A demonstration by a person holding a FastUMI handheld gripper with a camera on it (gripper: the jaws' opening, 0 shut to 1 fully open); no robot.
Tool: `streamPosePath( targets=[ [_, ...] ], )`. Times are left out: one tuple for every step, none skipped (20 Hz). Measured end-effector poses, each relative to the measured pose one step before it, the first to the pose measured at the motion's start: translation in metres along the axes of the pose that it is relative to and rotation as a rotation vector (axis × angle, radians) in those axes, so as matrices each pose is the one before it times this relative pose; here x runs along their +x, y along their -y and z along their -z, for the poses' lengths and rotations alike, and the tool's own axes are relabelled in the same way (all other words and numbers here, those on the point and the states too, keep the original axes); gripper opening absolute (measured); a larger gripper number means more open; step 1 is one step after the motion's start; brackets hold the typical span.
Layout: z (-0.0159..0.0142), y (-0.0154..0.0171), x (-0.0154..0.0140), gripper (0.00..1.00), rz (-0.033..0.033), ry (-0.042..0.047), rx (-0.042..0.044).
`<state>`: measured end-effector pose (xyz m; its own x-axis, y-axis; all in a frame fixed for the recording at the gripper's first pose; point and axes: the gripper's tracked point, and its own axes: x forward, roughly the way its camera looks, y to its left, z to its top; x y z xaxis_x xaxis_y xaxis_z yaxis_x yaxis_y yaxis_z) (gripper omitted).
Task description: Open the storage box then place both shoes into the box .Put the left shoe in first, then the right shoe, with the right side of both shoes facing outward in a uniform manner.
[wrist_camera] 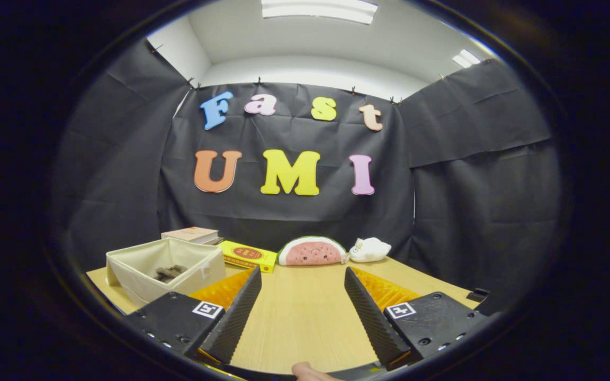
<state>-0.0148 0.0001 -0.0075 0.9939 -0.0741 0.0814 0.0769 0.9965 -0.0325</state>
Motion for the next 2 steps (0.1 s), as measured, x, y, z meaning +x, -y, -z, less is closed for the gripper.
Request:
streamPosePath(
  targets=[
    [0.00236, 0.00256, 0.00165, 0.96, 0.00435, -0.00201, 0.00061],
    [0.00140, 0.00213, 0.00106, 0.96, 0.00472, -0.00269, -0.00027]
  ],
)
